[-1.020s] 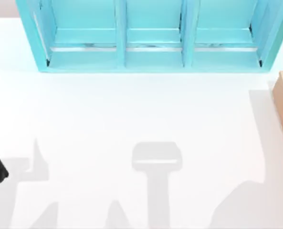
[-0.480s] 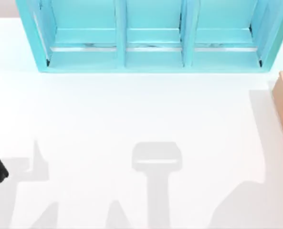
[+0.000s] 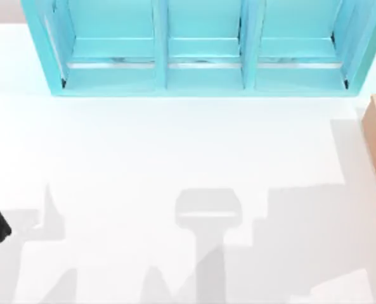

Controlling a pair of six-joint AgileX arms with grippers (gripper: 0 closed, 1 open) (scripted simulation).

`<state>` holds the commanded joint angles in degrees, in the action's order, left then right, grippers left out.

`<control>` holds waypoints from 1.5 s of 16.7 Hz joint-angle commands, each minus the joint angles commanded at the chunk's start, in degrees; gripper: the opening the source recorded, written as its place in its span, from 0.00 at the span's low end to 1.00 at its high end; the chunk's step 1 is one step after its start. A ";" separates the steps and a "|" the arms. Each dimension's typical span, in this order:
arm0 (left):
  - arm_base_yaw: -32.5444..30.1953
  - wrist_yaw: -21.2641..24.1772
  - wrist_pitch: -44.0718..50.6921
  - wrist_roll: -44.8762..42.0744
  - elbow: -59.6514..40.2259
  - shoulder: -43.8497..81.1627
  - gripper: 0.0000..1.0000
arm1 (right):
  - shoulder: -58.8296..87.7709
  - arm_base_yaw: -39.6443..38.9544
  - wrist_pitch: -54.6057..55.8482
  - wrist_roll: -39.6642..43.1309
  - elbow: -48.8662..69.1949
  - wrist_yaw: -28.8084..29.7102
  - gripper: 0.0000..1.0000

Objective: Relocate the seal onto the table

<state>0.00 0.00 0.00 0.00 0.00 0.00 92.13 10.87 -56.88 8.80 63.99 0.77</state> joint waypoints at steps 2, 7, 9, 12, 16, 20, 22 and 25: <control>0.00 0.00 0.00 0.00 0.00 0.00 1.00 | -1.78 -4.63 -4.95 -4.46 3.72 -0.04 0.00; 0.00 0.00 0.00 0.00 0.00 0.00 1.00 | -3.35 -15.81 -16.46 -14.77 11.75 -0.54 0.00; 0.00 0.00 0.00 0.00 0.00 0.00 1.00 | -3.23 -19.01 -20.17 -17.77 13.95 -0.72 0.00; 0.00 0.00 0.00 0.00 0.00 0.00 1.00 | -2.91 -21.34 -23.22 -19.99 15.43 -0.85 0.00; 0.00 0.00 0.00 0.00 0.00 0.00 1.00 | -2.93 -21.12 -23.12 -20.05 15.26 -0.94 0.00; 0.00 0.00 0.00 0.00 0.00 0.00 1.00 | 1.33 -23.49 -20.44 -22.50 17.38 -0.87 0.00; 0.00 0.00 0.00 0.00 0.00 0.00 1.00 | 7.08 -26.16 -17.20 -25.26 19.60 -0.80 0.00; 0.00 0.00 0.00 0.00 0.00 0.00 1.00 | 18.06 -30.75 -11.38 -29.99 23.20 -0.68 0.00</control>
<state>0.00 0.00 0.00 0.00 0.00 0.00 110.19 -19.88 -68.26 -21.19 87.19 0.09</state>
